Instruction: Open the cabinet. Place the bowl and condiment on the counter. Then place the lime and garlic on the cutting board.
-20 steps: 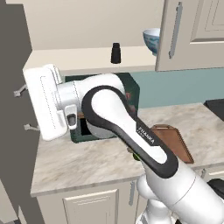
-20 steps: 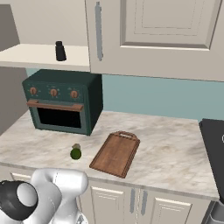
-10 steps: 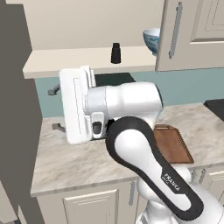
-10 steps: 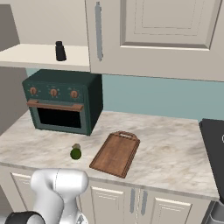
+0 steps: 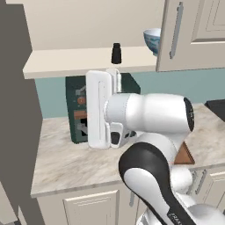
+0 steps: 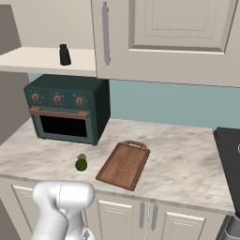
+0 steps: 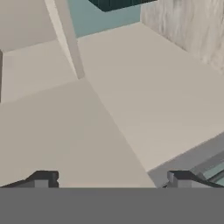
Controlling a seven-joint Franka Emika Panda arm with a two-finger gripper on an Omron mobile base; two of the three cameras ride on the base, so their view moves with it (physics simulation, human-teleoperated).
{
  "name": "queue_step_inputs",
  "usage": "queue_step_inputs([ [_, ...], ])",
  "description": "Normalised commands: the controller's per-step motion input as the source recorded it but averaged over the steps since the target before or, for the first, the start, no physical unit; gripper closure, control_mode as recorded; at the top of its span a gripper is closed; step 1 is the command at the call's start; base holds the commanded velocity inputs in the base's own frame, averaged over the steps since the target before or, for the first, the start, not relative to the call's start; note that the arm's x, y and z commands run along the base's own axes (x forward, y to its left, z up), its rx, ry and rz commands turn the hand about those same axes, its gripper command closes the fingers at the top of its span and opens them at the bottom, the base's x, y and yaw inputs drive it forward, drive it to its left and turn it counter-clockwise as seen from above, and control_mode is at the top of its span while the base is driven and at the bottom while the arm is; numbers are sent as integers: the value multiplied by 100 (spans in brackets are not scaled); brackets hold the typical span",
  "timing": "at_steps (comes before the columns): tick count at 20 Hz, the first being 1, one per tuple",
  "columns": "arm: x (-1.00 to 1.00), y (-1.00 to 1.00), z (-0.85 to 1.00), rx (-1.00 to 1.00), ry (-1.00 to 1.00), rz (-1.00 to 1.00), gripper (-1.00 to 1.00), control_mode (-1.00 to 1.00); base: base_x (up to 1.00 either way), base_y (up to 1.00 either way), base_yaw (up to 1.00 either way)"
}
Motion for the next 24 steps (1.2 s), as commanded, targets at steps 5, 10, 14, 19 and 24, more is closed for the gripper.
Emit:
queue_step_inputs([
  [5,0,-56,0,-35,-29,-9,-100,-100,0,0,0],
  [10,0,-81,0,-33,-32,-2,-100,-100,0,0,0],
  [14,0,-78,0,-33,-29,-2,-100,-100,0,0,0],
  [19,0,-68,0,-37,-21,-6,-100,-100,0,0,0],
  [24,0,-65,0,-40,-20,-8,-100,-100,0,0,0],
])
